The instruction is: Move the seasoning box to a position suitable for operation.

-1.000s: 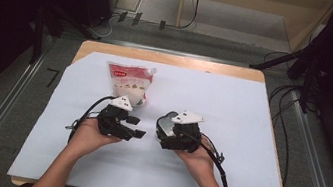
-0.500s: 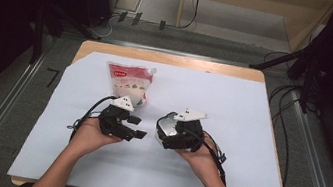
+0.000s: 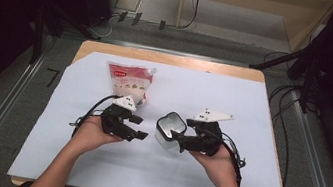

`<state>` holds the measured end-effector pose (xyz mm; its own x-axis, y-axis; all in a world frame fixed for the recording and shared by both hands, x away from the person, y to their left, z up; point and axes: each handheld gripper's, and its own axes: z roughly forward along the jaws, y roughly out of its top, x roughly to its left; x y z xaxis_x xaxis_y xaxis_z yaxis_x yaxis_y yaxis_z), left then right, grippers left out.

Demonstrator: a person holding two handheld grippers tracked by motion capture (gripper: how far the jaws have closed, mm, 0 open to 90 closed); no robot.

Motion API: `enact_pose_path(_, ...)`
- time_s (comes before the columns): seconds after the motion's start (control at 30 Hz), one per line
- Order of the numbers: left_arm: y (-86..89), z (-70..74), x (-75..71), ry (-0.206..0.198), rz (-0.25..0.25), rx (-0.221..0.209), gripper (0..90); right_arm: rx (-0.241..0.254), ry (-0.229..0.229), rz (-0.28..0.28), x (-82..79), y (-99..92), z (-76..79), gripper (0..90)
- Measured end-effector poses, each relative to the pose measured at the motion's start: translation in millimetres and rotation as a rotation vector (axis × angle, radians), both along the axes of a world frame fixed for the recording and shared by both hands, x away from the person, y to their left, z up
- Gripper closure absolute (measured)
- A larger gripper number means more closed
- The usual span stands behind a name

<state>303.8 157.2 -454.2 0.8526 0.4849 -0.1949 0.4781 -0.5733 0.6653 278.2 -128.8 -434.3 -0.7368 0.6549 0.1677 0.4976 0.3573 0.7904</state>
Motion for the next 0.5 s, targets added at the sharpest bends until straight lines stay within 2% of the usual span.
enact_pose_path(0.07, -0.6, 0.6, 1.2, 0.008, 0.000, -0.006, 37.4, 0.002, -0.002, -0.002, -5.0, -6.5, -0.9, 38.2)
enact_pose_path(0.13, -1.2, 2.0, 3.5, 0.033, -0.012, -0.002, 40.5, 0.005, 0.006, -0.017, -8.5, -11.2, -1.9, 40.8)
enact_pose_path(0.2, -2.5, 3.4, 4.7, 0.032, -0.022, 0.003, 40.7, 0.015, 0.001, -0.027, -12.4, -17.4, -2.6, 47.9)
enact_pose_path(0.27, -4.2, 3.0, 5.4, 0.035, -0.026, -0.014, 40.5, 0.029, 0.005, -0.025, -15.1, -22.0, -3.1, 49.9)
enact_pose_path(0.37, -6.2, 1.7, 7.6, 0.037, -0.036, -0.001, 39.0, 0.030, -0.003, -0.022, -21.9, -27.6, -4.8, 62.9)
enact_pose_path(0.4, -6.7, 0.5, 8.4, 0.040, -0.040, -0.013, 38.8, 0.028, 0.000, -0.019, -23.4, -28.5, -5.7, 65.2)
enact_pose_path(0.43, -6.7, 0.7, 9.7, 0.039, -0.046, -0.002, 38.6, 0.022, 0.006, -0.009, -24.8, -29.9, -6.7, 70.1)
enact_pose_path(0.5, -7.5, -0.8, 11.1, 0.043, -0.064, -0.008, 39.5, 0.008, -0.009, 0.002, -29.8, -31.6, -9.2, 79.1)
